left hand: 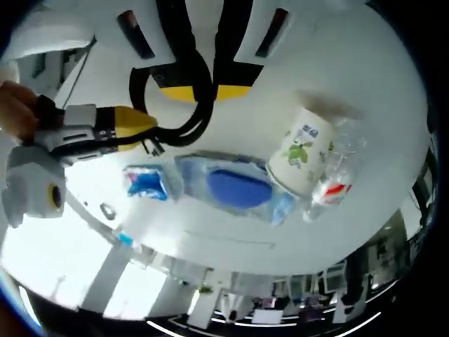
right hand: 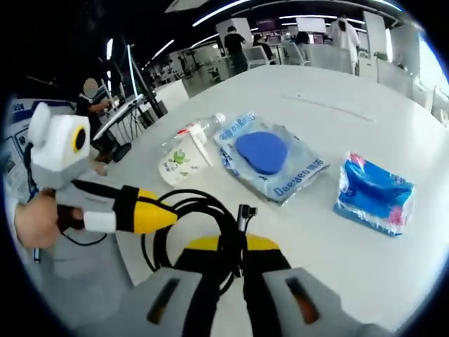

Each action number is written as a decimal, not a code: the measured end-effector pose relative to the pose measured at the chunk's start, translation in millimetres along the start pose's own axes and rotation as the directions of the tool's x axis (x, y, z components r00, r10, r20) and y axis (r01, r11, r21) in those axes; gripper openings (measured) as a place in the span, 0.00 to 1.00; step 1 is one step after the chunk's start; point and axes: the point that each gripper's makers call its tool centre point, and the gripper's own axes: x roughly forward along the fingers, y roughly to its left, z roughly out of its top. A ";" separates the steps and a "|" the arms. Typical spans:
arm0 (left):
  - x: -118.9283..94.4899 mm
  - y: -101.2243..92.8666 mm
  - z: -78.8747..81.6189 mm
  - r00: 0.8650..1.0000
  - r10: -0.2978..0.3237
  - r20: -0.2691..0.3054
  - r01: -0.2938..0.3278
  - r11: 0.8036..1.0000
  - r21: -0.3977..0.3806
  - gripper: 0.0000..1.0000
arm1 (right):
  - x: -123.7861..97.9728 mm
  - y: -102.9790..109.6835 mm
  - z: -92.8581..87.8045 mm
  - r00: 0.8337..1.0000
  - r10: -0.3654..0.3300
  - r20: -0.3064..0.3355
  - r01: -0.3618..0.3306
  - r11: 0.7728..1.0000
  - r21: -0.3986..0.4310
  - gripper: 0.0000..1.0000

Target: Arrange the tabletop items into an orderly group along one side of the table until the central work area is clear of visible clutter.

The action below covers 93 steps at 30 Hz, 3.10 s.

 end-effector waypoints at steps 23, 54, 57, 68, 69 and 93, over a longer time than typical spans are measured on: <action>43.0 -79.2 13.3 0.993 -0.109 -0.052 0.116 0.982 0.149 0.03 | -53.8 -70.8 -21.2 0.991 -0.124 0.048 0.118 0.986 0.119 0.07; 79.6 -99.1 28.7 0.985 -0.133 -0.112 0.155 0.964 0.215 0.03 | -58.9 -111.4 -17.9 0.983 -0.174 0.062 0.162 0.973 0.166 0.08; 85.2 -101.6 30.8 0.983 -0.138 -0.120 0.162 0.962 0.219 0.03 | -58.6 -116.9 -18.4 0.982 -0.180 0.061 0.167 0.970 0.174 0.08; 102.8 -100.2 35.8 0.980 -0.135 -0.145 0.166 0.958 0.232 0.03 | -49.4 -132.2 -17.5 0.981 -0.185 0.051 0.173 0.967 0.186 0.08; 103.7 -100.0 36.0 0.980 -0.133 -0.146 0.165 0.959 0.231 0.03 | -47.9 -133.3 -17.8 0.981 -0.185 0.051 0.172 0.967 0.186 0.08; 122.2 -94.9 19.2 0.975 -0.110 -0.192 0.161 0.948 0.275 0.03 | -28.6 -141.8 -42.4 0.983 -0.183 -0.005 0.181 0.967 0.180 0.09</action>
